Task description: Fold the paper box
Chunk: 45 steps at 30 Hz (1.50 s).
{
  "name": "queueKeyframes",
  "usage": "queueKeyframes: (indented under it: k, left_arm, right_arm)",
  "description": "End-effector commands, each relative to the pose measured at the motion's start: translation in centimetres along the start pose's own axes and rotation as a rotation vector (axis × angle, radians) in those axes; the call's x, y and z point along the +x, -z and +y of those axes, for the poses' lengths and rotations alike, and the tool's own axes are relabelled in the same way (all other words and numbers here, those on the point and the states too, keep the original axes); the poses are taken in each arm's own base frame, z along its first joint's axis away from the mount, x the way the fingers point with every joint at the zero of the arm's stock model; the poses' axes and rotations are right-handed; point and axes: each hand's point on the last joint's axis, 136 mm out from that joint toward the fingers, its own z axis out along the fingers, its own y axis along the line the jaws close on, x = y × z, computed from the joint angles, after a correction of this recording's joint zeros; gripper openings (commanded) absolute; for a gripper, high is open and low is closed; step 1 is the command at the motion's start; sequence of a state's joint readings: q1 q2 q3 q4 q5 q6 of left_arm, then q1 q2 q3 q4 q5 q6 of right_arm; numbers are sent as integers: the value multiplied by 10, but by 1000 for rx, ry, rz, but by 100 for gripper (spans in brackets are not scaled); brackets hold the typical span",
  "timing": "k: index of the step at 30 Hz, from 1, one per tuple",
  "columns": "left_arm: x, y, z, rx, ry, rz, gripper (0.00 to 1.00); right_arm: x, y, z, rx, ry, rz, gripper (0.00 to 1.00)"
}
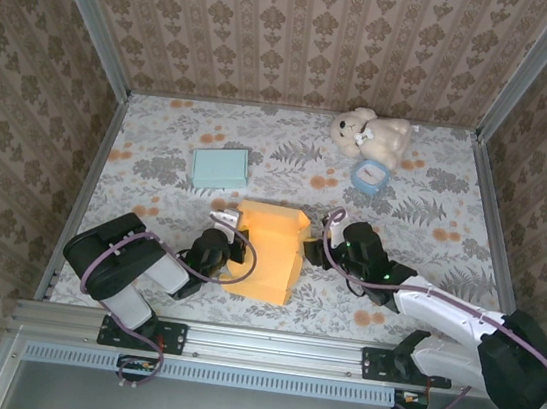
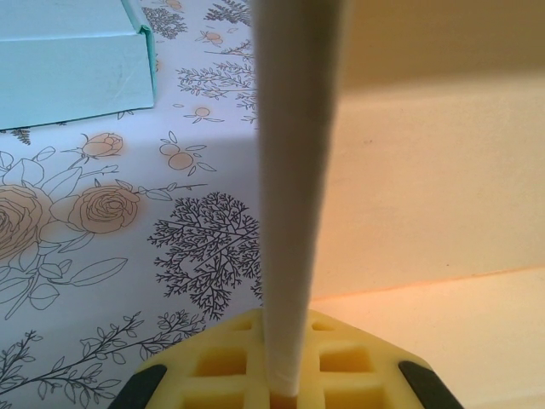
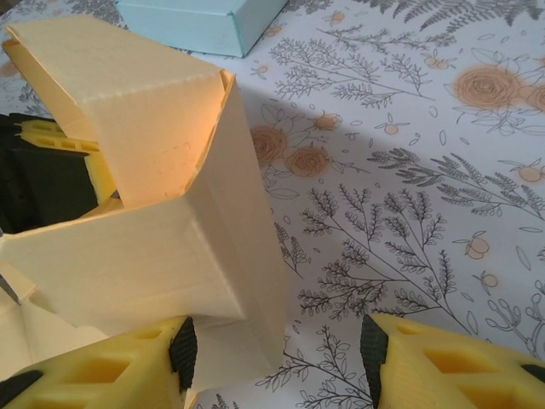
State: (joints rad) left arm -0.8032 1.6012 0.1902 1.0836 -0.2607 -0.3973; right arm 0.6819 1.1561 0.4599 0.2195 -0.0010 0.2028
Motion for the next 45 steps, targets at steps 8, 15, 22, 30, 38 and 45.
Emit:
queueKeyframes:
  k: [8, 15, 22, 30, 38, 45]
  left_arm:
    - [0, 0, -1, 11, 13, 5, 0]
    - [2, -1, -1, 10, 13, 11, 0]
    - [4, -4, -2, 5, 8, 18, 0]
    - [2, -3, -9, -37, -48, 8, 0]
    - [0, 1, -19, -44, -93, 0, 0]
    - [4, -1, -34, -15, -112, 17, 0]
  right_arm:
    - [2, -12, 25, -97, 58, 15, 56]
    - [2, -17, 41, -136, 97, 18, 56]
    - [-10, -21, 43, -97, 112, -15, 50]
    - [-21, -30, 29, 37, 113, -51, 43]
    - [-28, -44, 15, 165, 109, -80, 34]
    - [-27, -55, 1, 270, 104, -111, 28]
